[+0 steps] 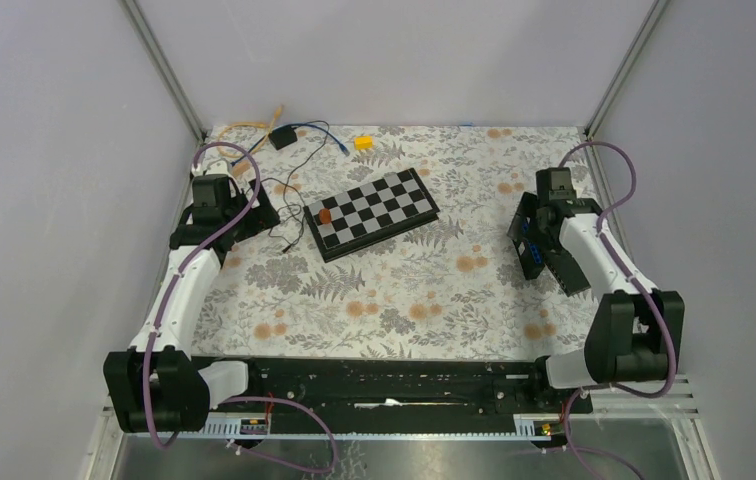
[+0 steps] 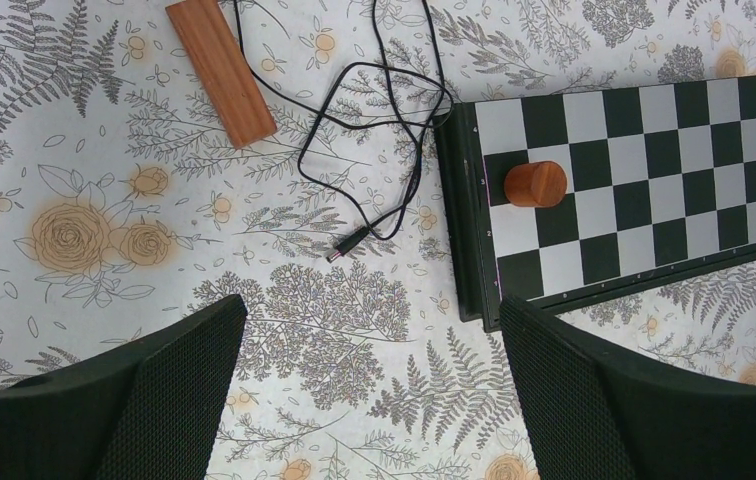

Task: Insert the plug into the switch port
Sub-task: Pick up the switch port at the center of the board.

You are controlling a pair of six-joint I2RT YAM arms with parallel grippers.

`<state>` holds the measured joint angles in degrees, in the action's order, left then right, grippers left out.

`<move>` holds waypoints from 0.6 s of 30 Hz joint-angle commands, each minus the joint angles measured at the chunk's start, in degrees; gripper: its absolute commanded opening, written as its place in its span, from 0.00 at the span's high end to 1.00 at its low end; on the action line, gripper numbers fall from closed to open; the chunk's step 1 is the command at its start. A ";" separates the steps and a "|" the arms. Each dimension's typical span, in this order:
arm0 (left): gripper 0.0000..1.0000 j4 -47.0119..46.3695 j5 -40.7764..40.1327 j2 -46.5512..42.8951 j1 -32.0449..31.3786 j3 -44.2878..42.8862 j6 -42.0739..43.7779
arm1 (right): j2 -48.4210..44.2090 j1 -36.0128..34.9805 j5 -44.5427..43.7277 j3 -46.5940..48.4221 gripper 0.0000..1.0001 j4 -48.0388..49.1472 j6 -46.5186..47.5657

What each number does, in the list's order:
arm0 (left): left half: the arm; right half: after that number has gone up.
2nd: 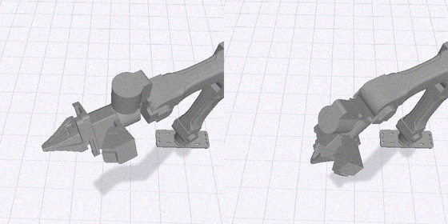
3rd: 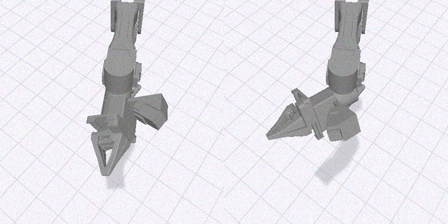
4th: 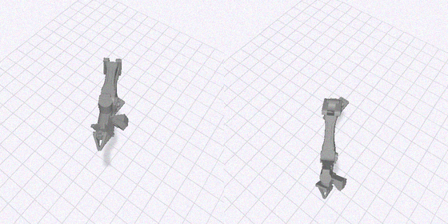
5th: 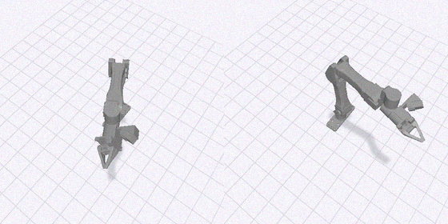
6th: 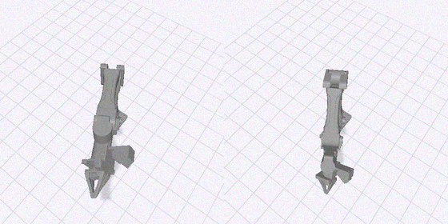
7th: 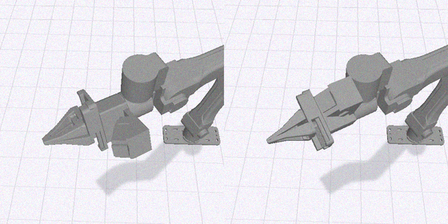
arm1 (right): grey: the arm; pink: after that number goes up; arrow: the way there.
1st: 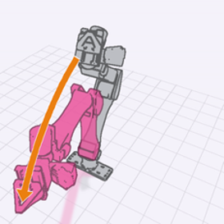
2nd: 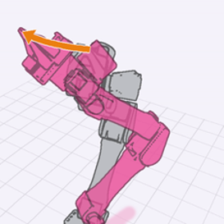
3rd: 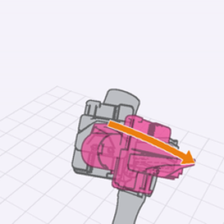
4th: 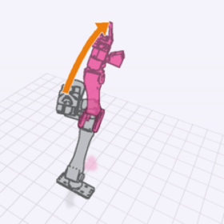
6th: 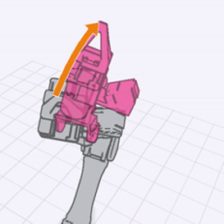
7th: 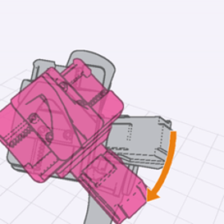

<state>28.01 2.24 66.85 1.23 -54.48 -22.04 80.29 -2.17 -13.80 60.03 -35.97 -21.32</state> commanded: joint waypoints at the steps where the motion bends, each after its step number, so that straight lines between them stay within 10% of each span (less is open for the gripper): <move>1: 0.01 -3.05 0.71 0.11 0.24 0.25 0.86 | 3.29 0.34 -1.12 -1.03 0.00 5.68 -0.69; 18: 0.01 -3.30 0.55 -0.76 -0.74 0.74 1.83 | 14.40 0.50 -1.40 2.20 0.23 9.92 2.71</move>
<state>27.29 3.25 66.92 1.04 -53.84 -21.17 94.59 -1.85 -14.11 60.16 -27.35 -19.33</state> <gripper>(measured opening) 0.987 0.806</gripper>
